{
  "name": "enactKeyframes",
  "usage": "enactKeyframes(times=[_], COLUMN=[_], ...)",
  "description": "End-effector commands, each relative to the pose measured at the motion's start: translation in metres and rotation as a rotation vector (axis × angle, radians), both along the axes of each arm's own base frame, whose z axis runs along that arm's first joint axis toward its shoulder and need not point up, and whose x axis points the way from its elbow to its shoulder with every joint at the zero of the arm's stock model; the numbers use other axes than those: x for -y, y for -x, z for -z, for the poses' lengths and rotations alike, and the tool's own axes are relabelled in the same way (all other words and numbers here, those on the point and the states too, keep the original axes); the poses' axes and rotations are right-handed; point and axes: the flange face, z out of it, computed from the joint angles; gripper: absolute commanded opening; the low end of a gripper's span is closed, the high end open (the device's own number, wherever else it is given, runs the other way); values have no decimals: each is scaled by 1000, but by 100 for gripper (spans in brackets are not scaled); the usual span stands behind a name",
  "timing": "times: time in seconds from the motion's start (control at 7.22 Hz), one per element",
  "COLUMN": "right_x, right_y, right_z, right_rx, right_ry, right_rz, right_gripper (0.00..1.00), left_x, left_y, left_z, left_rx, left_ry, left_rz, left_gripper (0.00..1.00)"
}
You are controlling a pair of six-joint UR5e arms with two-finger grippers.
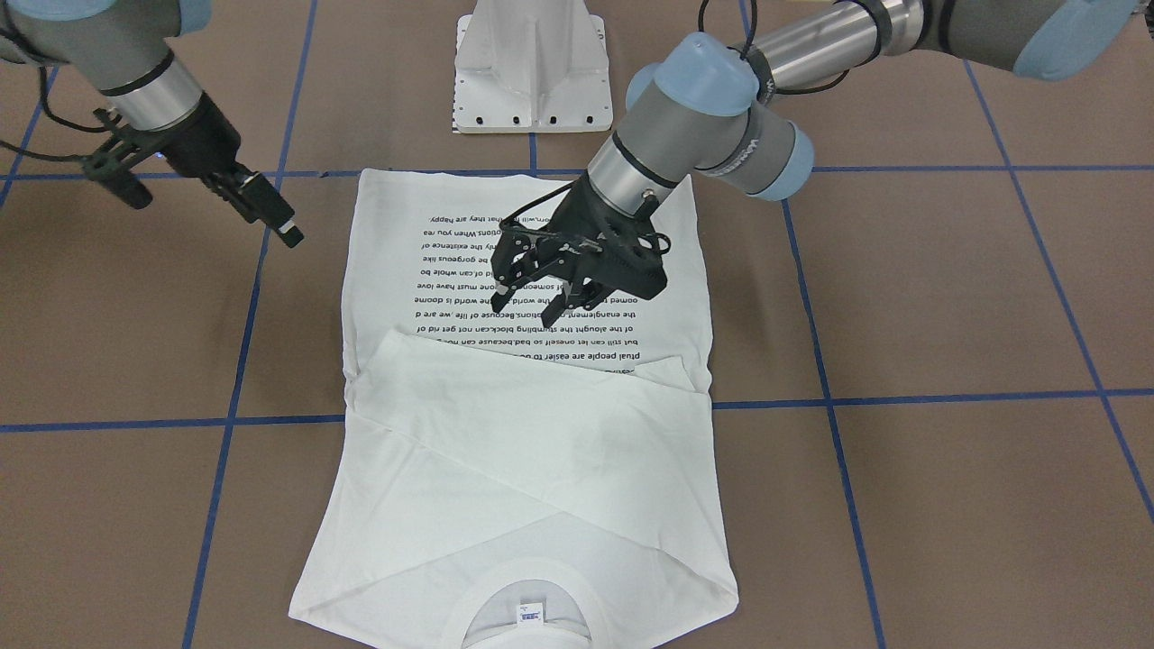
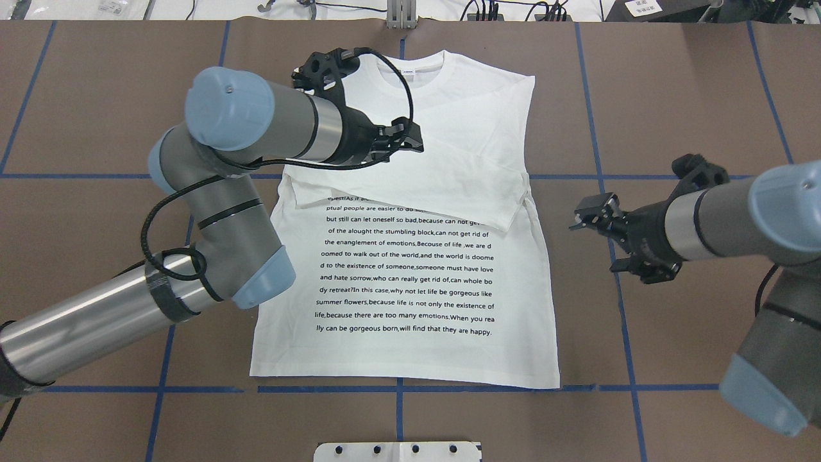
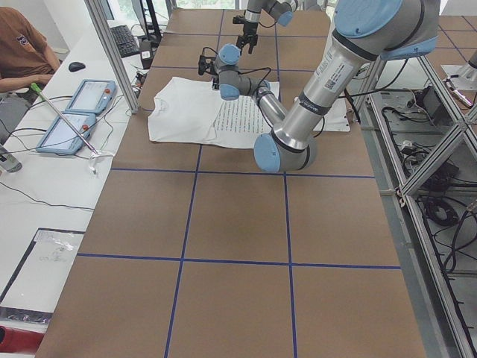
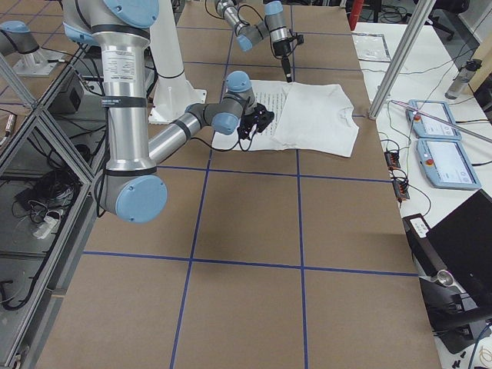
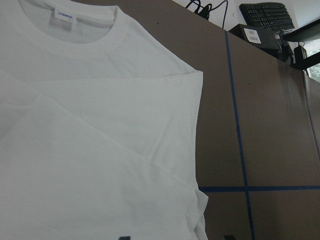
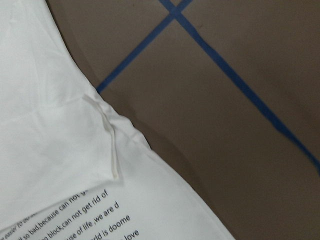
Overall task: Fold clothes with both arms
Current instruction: 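Release the sleeve with the left gripper while the right gripper grasps the hem corner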
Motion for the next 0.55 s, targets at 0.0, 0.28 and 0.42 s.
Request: enactKeyframes(times=[0.0, 0.28, 0.42], right_x=[-80, -116, -121], right_y=[76, 104, 111], right_z=[-1, -12, -21], right_rx=[-43, -104, -118], right_ry=[70, 142, 161], right_rz=[-90, -104, -110], right_gripper=[99, 99, 98], left_x=[-17, -17, -16], left_y=[35, 35, 35], left_z=[-32, -38, -39], left_rx=[6, 13, 14], left_ry=[4, 11, 12], left_rz=[-9, -4, -2], left_gripper=[69, 69, 70])
